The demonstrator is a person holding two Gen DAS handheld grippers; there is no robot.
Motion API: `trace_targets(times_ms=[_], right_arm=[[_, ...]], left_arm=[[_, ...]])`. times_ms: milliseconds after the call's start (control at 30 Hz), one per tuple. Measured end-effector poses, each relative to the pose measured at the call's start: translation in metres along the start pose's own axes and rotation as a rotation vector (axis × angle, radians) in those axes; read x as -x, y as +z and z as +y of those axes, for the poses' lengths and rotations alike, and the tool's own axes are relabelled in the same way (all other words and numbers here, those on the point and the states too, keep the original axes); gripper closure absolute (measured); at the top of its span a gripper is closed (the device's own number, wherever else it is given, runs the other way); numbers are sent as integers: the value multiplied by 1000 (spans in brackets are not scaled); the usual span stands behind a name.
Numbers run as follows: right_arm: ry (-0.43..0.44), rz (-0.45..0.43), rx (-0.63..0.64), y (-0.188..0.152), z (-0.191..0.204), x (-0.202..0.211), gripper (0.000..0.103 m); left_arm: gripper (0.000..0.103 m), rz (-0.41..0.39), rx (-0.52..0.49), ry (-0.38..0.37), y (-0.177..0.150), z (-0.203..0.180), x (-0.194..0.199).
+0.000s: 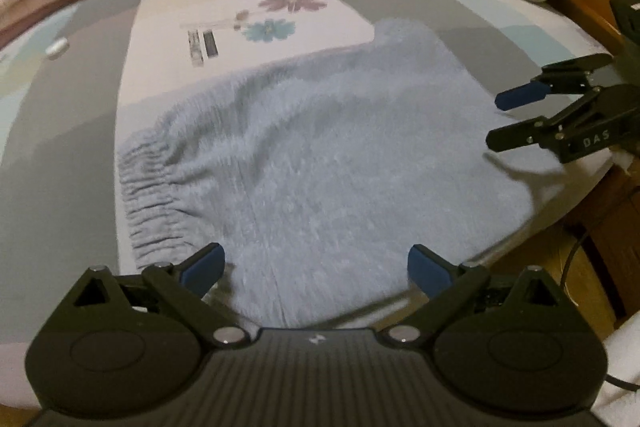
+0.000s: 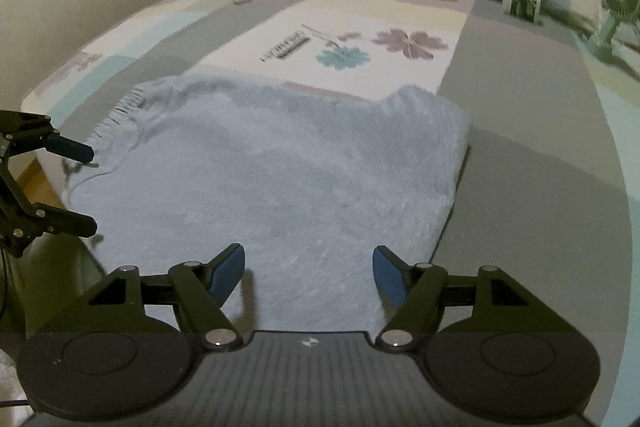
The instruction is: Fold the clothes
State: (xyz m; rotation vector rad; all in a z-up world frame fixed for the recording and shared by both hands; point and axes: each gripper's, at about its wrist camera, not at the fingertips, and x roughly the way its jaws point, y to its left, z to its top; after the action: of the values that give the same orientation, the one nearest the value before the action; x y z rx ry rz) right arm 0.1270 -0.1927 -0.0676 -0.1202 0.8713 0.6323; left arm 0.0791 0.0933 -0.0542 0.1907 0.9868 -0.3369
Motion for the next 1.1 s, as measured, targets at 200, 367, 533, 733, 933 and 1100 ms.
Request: trace_targets(times_ms=[200, 367, 533, 733, 933, 1100], right_arm=[[2, -9, 0, -4, 9, 5, 27], [-12, 39, -19, -16, 11, -3, 26], [-19, 48, -23, -22, 14, 9, 25], [53, 65, -126, -18, 17, 8, 16], [84, 90, -350, -29, -1, 12, 13], [12, 39, -434, -23, -3, 53, 9]], left_arm=[[5, 20, 7, 9, -9, 0, -8], [5, 34, 3, 16, -18, -1, -14], [5, -20, -6, -17, -15, 2, 10], [5, -61, 66, -48, -6, 20, 10], [5, -99, 82, -92, -15, 39, 13], [4, -232, 59, -96, -8, 56, 44]])
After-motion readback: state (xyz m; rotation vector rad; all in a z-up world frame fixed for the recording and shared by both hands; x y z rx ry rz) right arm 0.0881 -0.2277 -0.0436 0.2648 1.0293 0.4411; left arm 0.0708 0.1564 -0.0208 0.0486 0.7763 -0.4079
